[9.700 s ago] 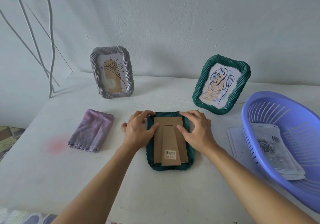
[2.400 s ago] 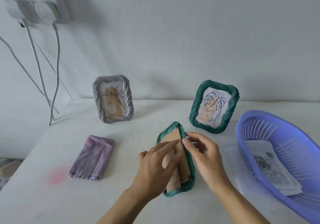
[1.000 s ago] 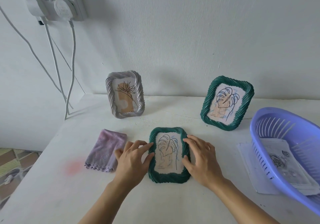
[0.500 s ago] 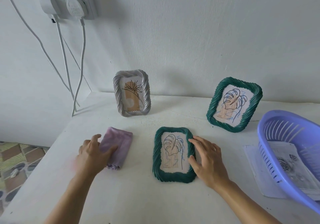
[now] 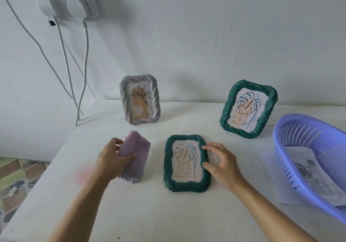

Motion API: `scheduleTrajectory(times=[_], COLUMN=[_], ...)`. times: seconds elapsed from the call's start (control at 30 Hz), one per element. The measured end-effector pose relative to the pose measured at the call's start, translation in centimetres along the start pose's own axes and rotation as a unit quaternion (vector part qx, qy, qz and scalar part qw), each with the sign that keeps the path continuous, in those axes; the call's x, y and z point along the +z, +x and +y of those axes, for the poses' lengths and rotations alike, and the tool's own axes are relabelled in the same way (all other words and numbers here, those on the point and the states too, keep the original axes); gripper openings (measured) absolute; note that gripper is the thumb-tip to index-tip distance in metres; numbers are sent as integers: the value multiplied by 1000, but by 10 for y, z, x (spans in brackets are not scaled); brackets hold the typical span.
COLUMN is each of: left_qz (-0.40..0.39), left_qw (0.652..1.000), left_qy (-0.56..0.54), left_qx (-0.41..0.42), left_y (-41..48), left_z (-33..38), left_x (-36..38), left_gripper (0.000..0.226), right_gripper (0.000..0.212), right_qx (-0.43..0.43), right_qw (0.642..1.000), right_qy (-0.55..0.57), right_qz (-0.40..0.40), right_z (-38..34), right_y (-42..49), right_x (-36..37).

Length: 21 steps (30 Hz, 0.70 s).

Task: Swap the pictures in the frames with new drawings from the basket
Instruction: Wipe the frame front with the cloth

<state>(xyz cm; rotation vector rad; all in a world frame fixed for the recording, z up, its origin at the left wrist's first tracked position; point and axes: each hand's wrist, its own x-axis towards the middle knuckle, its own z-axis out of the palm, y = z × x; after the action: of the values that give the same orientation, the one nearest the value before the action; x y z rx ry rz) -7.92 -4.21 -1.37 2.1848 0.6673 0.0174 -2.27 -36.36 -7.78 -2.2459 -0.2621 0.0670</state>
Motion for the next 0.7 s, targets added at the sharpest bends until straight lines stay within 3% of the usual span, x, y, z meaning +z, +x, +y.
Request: scheduleTrajectory(times=[0.13, 0.23, 0.4, 0.47, 0.57, 0.63, 0.7], left_qz=[-35, -110, -210, -192, -95, -66, -63], left_qw=[983, 950, 895, 917, 960, 970, 959], left_qy=[-175, -287, -391, -337, -193, -99, 103], left_qx=[39, 55, 45, 90, 178, 213, 256], left_y=[-32, -49, -64, -63, -52, -39, -24], left_z=[39, 63, 87, 87, 80, 67, 44], left_x=[11, 22, 48, 60, 71, 71, 70], left_gripper=[22, 23, 24, 22, 16, 23, 48], right_gripper=[33, 34, 35, 37, 36, 25, 14], right_qx=[45, 81, 120, 151, 194, 171, 104], right_qw=[991, 968, 839, 820, 818, 865, 934], right_qy=[125, 239, 503, 526, 535, 472, 322], right_qz=[4, -17, -168, -171, -79, 19, 111], right_z=[-19, -45, -78, -81, -77, -72, -68], right_y=[-1, -6, -10, -11, -9, -5, 1], right_x=[-9, -15, -24, -23, -23, -29, -35])
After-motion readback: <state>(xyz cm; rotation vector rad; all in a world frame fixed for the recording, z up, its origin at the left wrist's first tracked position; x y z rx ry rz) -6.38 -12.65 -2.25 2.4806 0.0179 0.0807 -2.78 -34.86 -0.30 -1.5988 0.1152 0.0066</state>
